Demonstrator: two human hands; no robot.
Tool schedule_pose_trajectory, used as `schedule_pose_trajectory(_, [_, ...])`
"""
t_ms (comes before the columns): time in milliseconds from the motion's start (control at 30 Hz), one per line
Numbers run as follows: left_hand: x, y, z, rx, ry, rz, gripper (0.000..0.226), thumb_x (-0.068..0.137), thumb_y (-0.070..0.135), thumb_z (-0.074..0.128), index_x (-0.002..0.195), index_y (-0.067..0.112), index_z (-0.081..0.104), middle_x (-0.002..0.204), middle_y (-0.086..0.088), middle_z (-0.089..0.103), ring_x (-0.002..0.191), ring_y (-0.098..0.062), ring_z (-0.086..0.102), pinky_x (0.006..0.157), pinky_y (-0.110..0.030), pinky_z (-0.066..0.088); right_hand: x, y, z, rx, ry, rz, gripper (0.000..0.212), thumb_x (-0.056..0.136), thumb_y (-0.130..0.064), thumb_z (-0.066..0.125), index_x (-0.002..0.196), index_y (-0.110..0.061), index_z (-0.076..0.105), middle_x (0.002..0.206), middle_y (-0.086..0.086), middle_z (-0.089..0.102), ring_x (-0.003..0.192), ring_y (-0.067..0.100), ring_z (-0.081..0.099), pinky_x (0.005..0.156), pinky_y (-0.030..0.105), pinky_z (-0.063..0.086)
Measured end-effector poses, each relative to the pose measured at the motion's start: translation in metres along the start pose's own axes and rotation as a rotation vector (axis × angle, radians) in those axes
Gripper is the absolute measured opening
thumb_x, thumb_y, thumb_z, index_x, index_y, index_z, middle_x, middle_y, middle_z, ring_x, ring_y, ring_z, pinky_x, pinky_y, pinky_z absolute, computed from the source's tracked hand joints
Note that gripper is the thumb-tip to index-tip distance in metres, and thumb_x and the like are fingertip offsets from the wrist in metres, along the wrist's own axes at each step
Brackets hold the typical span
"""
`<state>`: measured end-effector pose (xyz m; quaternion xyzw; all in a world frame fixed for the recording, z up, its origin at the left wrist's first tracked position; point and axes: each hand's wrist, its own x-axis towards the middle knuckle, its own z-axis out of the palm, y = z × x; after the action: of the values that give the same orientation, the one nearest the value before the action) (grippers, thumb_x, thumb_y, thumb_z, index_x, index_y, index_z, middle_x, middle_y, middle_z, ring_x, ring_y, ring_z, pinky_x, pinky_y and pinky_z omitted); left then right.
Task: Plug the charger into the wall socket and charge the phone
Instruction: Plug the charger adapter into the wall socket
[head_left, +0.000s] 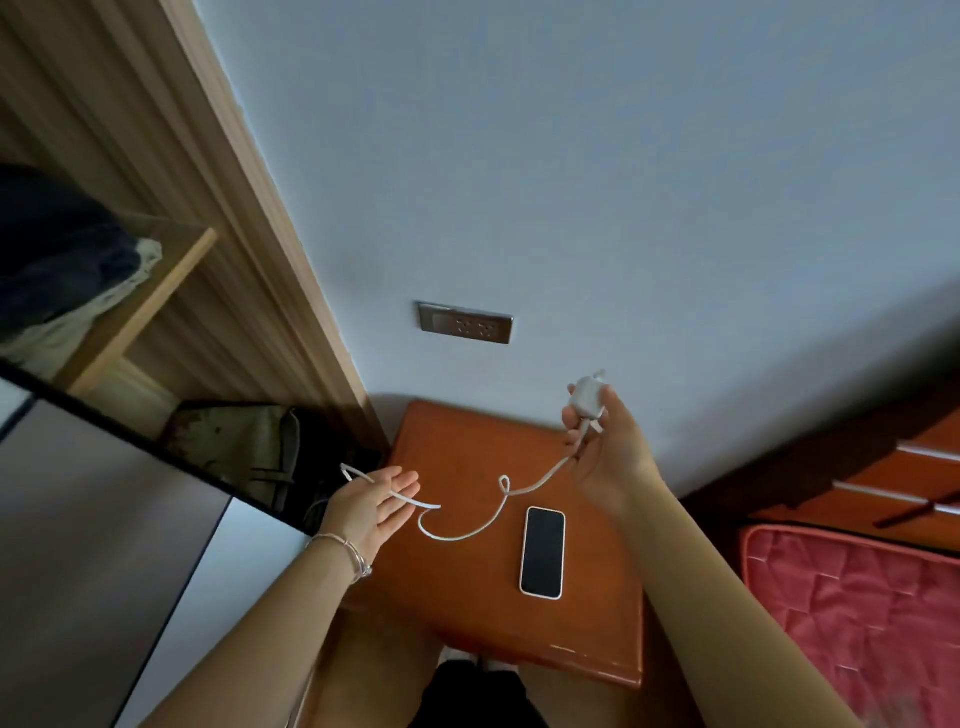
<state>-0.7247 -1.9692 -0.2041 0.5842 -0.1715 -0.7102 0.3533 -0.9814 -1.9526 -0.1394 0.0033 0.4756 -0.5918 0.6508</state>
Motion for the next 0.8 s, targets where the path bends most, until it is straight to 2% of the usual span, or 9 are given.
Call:
schedule_pose_trajectory(133, [-0.004, 0.022, 0.006, -0.026, -0.021, 0.028, 0.016, 0.092, -0.001, 0.049, 0.104, 0.004, 0.058, 0.105, -0.012, 0.067, 0.102, -0.023, 0.062, 0.086, -0.039, 0.048, -0.011, -0.016, 0.009, 0.023, -0.063, -0.046, 0.037, 0.099, -0.041, 0.036, 0.104, -0.014, 0.062, 0.061, 0.002, 0.065, 0.041, 0.008, 0.052, 0.037, 0.016, 0.041])
schedule_pose_trajectory(267, [-0.013, 0.04, 0.012, 0.015, -0.064, 0.097, 0.024, 0.093, -0.001, 0.044, 0.116, 0.001, 0.053, 0.108, -0.012, 0.066, 0.107, -0.026, 0.059, 0.09, -0.039, 0.045, -0.02, -0.029, 0.018, 0.045, -0.152, -0.034, 0.032, 0.097, -0.038, 0.041, 0.105, -0.015, 0.061, 0.071, 0.006, 0.07, 0.048, 0.011, 0.06, 0.032, 0.016, 0.035])
schedule_pose_trajectory(400, [-0.023, 0.041, 0.016, 0.06, -0.089, 0.15, 0.028, 0.094, -0.004, 0.042, 0.117, 0.003, 0.054, 0.113, -0.012, 0.064, 0.108, -0.027, 0.059, 0.092, -0.038, 0.044, -0.026, -0.032, 0.027, 0.044, -0.195, 0.02, 0.03, 0.096, -0.036, 0.046, 0.104, -0.01, 0.059, 0.076, 0.006, 0.073, 0.054, 0.013, 0.065, 0.036, 0.016, 0.038])
schedule_pose_trajectory(567, [-0.033, 0.039, 0.026, 0.164, -0.059, 0.195, 0.02, 0.091, -0.002, 0.048, 0.099, 0.008, 0.063, 0.101, -0.008, 0.072, 0.102, -0.022, 0.065, 0.08, -0.031, 0.05, -0.03, -0.028, 0.04, 0.07, -0.279, 0.07, 0.027, 0.095, -0.027, 0.05, 0.1, -0.003, 0.061, 0.081, 0.009, 0.07, 0.059, 0.014, 0.065, 0.044, 0.02, 0.047])
schedule_pose_trajectory(700, [-0.041, 0.036, 0.038, 0.28, -0.15, 0.218, 0.012, 0.088, 0.002, 0.056, 0.096, 0.007, 0.064, 0.099, -0.002, 0.076, 0.107, -0.019, 0.064, 0.097, -0.04, 0.045, -0.031, -0.019, 0.063, 0.135, -0.401, 0.11, 0.024, 0.094, -0.022, 0.05, 0.105, -0.002, 0.058, 0.082, 0.011, 0.072, 0.064, 0.017, 0.067, 0.051, 0.021, 0.051])
schedule_pose_trajectory(800, [-0.045, 0.034, 0.047, 0.315, -0.253, 0.246, 0.015, 0.086, -0.002, 0.055, 0.08, 0.012, 0.057, 0.104, -0.003, 0.074, 0.107, -0.016, 0.064, 0.1, -0.042, 0.037, -0.031, -0.009, 0.079, 0.126, -0.447, 0.111, 0.024, 0.095, -0.019, 0.049, 0.109, 0.0, 0.056, 0.086, 0.013, 0.071, 0.071, 0.018, 0.07, 0.055, 0.021, 0.053])
